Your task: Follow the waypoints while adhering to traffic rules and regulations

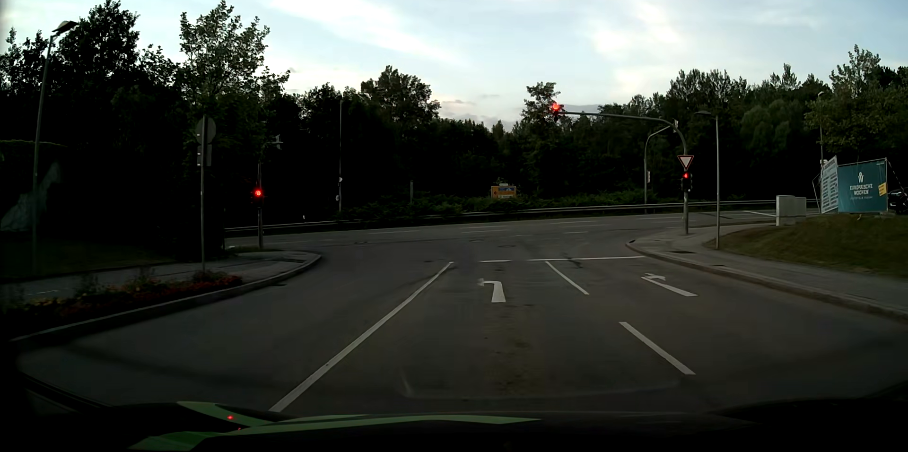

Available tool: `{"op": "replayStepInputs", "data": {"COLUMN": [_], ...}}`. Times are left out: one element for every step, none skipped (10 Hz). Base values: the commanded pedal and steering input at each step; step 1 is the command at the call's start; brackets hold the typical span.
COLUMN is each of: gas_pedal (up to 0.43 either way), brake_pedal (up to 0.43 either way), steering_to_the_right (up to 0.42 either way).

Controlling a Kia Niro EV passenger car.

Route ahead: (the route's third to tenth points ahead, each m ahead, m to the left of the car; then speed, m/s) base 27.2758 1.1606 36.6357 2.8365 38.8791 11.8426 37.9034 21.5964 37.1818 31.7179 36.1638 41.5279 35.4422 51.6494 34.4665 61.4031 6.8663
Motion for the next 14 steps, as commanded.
{"op": "replayStepInputs", "data": {"gas_pedal": [0.000, 0.000, 0.000, 0.000, 0.000, 0.000, 0.000, 0.000, 0.000, 0.000, 0.000, 0.000, 0.000, 0.000], "brake_pedal": [0.220, 0.220, 0.226, 0.226, 0.226, 0.220, 0.220, 0.220, 0.220, 0.226, 0.226, 0.238, 0.238, 0.238], "steering_to_the_right": [0.019, 0.019, 0.016, 0.009, 0.005, 0.005, 0.005, 0.005, 0.003, 0.000, -0.001, -0.001, 0.001, 0.002]}}
